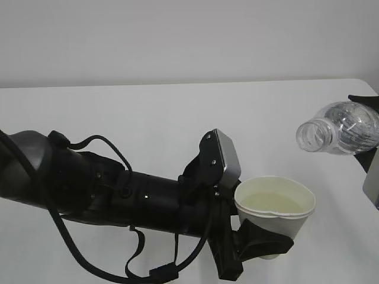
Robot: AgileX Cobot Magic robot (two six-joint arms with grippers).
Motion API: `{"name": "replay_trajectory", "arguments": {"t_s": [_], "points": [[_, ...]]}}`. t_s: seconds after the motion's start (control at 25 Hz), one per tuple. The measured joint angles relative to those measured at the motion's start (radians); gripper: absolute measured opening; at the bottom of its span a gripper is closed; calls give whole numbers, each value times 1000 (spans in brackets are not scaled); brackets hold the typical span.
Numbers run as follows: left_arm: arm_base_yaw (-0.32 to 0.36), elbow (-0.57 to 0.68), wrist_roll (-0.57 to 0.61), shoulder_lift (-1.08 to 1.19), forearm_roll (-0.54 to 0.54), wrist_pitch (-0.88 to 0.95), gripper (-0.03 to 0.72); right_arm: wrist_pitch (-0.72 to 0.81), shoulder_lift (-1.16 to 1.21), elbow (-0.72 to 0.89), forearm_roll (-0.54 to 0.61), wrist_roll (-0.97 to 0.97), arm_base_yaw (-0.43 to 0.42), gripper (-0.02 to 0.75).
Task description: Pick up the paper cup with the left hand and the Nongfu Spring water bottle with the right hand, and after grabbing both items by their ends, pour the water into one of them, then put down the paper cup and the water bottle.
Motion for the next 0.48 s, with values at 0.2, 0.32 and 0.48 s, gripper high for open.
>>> {"name": "replay_trajectory", "arguments": {"t_s": [0.2,0.32,0.48], "points": [[0,0,0,0,-25,4,412,-10,0,0,-2,97,0,435],[0,0,0,0,-37,6,412,-12,0,0,-3,180,0,435],[0,0,0,0,-61,8,412,-14,0,0,-3,324,0,435]]}}
